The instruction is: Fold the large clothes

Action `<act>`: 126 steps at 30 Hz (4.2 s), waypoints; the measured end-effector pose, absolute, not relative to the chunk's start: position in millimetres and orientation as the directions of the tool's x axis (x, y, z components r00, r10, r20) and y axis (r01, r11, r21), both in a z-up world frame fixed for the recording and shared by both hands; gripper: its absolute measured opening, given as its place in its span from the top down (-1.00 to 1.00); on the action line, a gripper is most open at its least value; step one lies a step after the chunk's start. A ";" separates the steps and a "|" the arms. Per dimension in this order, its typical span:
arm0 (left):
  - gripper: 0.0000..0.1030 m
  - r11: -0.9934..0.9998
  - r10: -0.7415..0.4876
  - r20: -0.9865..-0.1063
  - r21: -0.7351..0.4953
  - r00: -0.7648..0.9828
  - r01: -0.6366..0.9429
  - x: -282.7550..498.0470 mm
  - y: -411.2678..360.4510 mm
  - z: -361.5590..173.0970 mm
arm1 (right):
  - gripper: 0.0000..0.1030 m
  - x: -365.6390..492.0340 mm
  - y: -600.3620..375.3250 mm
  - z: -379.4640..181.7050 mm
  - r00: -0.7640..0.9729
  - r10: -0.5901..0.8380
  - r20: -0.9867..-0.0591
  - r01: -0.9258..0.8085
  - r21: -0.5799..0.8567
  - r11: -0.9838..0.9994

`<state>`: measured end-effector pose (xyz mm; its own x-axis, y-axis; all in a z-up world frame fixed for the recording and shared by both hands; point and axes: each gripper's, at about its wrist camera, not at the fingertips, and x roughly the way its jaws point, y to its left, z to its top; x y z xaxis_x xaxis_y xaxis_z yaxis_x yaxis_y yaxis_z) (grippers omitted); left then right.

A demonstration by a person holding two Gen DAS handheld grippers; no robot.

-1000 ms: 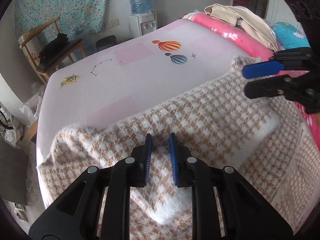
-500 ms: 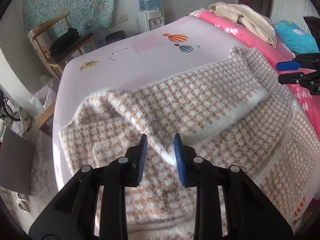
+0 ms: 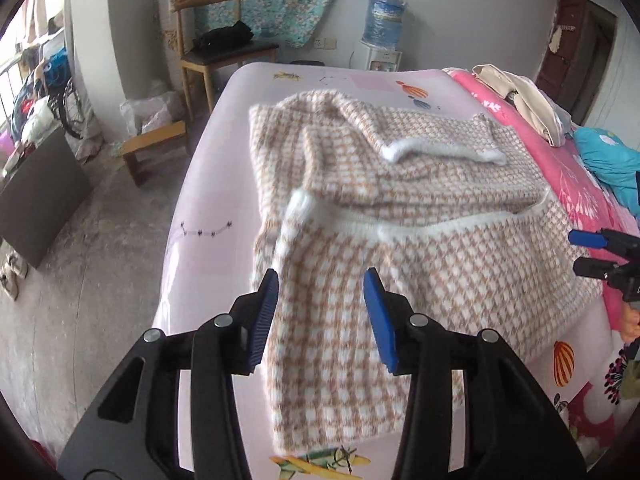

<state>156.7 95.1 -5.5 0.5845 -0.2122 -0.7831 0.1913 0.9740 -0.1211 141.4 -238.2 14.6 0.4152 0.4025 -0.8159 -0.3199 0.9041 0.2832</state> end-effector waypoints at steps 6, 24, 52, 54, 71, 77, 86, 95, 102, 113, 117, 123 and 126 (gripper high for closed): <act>0.18 0.977 -0.197 -0.784 -0.107 0.588 0.184 154.1 96.8 -27.3 | -0.47 134.8 -233.4 -26.0 0.380 0.368 -0.849 -0.276 0.276 0.921; 0.47 0.875 -0.483 -0.722 -0.410 0.495 0.255 213.9 122.0 -46.6 | -0.51 138.6 -225.6 -25.4 0.351 0.340 -0.873 -0.291 0.243 0.925; 0.41 0.952 0.016 -0.809 0.191 0.588 0.237 197.5 32.0 -57.3 | -0.34 161.1 -303.7 21.8 0.501 0.282 -0.818 -0.170 0.226 0.959; 0.41 0.954 0.019 -0.809 0.191 0.588 0.232 196.9 33.0 -58.0 | -0.24 176.3 -314.2 20.5 0.505 0.271 -0.819 -0.150 0.226 0.963; 0.40 0.967 -0.003 -0.825 0.141 0.565 0.211 200.8 40.1 -57.7 | 0.21 180.3 -332.0 -27.4 0.359 0.263 -0.895 -0.077 0.252 0.965; 0.40 0.969 -0.003 -0.827 0.137 0.562 0.206 201.5 40.2 -58.2 | 0.32 198.4 -326.4 -29.7 0.364 0.203 -0.909 -0.074 0.189 0.979; 0.40 0.970 -0.003 -0.827 0.135 0.562 0.204 201.7 40.5 -58.0 | 0.34 193.1 -306.2 -27.2 0.354 0.101 -0.930 -0.130 0.058 0.990; 0.40 0.970 0.000 -0.827 0.137 0.562 0.203 201.2 39.7 -58.0 | 0.33 199.4 -305.1 -28.7 0.352 0.075 -0.933 -0.142 0.026 0.990; 0.40 0.969 0.001 -0.827 0.140 0.562 0.204 201.7 40.0 -58.3 | 0.33 199.6 -304.3 -29.4 0.352 0.075 -0.933 -0.143 0.025 0.989; 0.40 0.968 0.008 -0.826 0.148 0.563 0.203 201.3 40.1 -58.8 | 0.33 198.5 -303.4 -29.8 0.358 0.065 -0.932 -0.149 0.011 0.989; 0.40 0.968 0.007 -0.827 0.146 0.563 0.202 201.5 38.7 -58.2 | 0.33 198.5 -303.3 -29.7 0.358 0.064 -0.931 -0.149 0.011 0.989; 0.40 0.968 0.007 -0.827 0.146 0.563 0.202 201.8 39.0 -58.0 | 0.33 198.4 -303.4 -29.9 0.358 0.062 -0.931 -0.151 0.008 0.988; 0.40 0.968 0.008 -0.827 0.147 0.563 0.202 201.6 38.8 -58.0 | 0.33 198.5 -303.6 -30.1 0.359 0.058 -0.932 -0.153 0.003 0.988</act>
